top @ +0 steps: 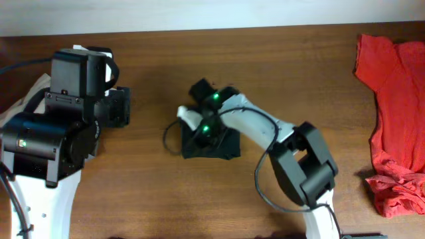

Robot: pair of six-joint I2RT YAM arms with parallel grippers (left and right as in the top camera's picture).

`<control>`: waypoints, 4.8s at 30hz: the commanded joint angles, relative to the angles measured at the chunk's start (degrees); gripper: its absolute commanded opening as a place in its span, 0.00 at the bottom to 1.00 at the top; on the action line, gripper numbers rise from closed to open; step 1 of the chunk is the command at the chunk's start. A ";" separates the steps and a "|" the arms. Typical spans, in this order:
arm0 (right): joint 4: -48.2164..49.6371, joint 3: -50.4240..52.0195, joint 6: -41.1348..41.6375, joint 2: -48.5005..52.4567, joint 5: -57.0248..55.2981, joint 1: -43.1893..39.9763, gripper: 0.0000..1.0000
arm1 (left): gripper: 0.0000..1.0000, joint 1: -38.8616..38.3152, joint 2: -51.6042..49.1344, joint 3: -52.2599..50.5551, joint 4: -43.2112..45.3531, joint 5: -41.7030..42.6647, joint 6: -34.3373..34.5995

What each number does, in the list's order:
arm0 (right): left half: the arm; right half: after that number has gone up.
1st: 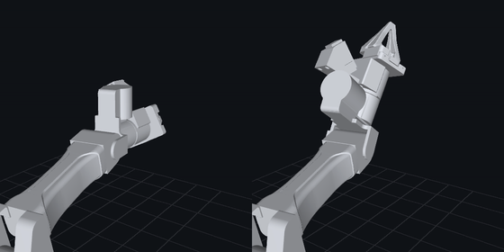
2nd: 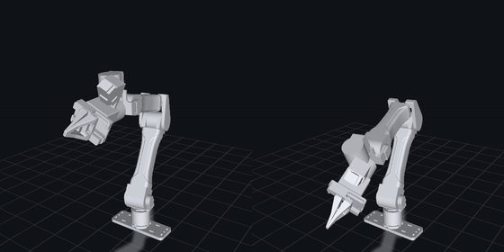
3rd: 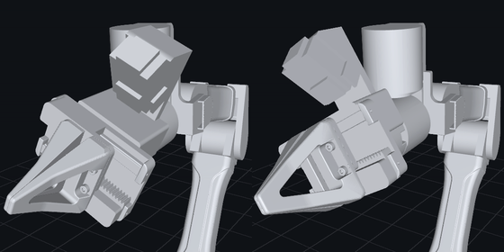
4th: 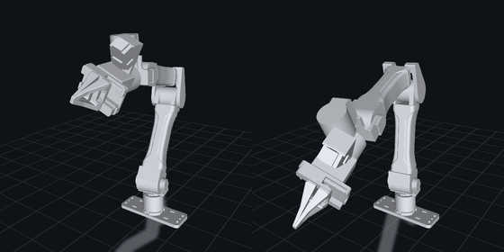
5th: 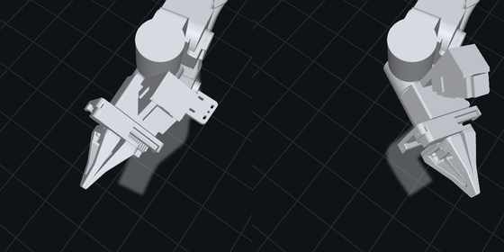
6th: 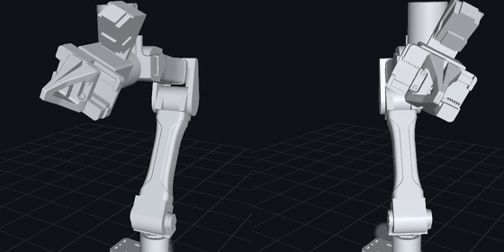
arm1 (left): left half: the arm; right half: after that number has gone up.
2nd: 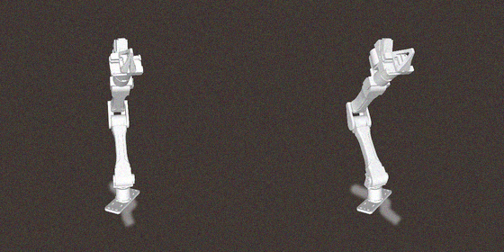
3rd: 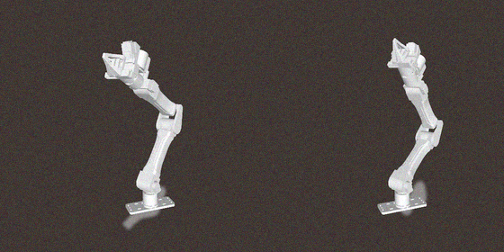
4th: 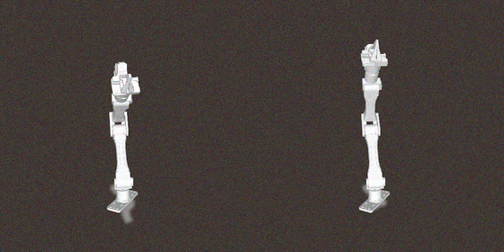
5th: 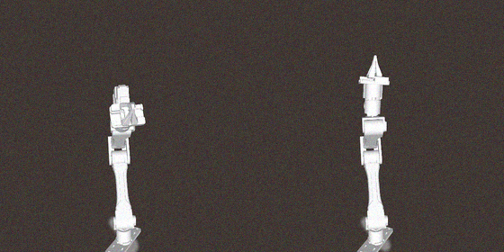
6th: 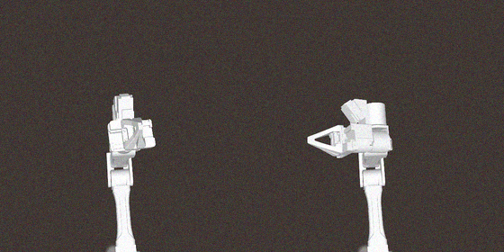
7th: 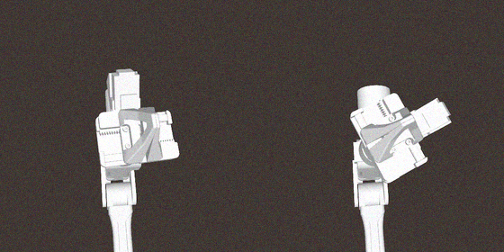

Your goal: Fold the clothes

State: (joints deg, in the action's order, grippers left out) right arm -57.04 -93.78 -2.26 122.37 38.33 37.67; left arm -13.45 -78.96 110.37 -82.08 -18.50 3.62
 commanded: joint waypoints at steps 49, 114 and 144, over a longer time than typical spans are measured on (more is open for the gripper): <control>2.16 -1.33 15.10 -17.64 -24.79 -12.68 0.06 | 0.76 0.22 0.52 -12.66 5.27 29.83 -12.13; 17.35 0.50 8.20 -3.32 -4.90 -17.73 0.04 | 0.25 -1.29 -40.04 -17.66 31.98 15.17 -5.77; 7.39 0.44 7.96 -2.21 -22.27 -19.32 0.04 | 0.54 -0.24 -39.82 -15.58 24.59 6.84 1.01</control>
State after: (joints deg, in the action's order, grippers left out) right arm -49.30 -93.41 8.36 126.28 14.74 17.82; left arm -13.85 -123.24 93.12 -55.83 -15.81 0.27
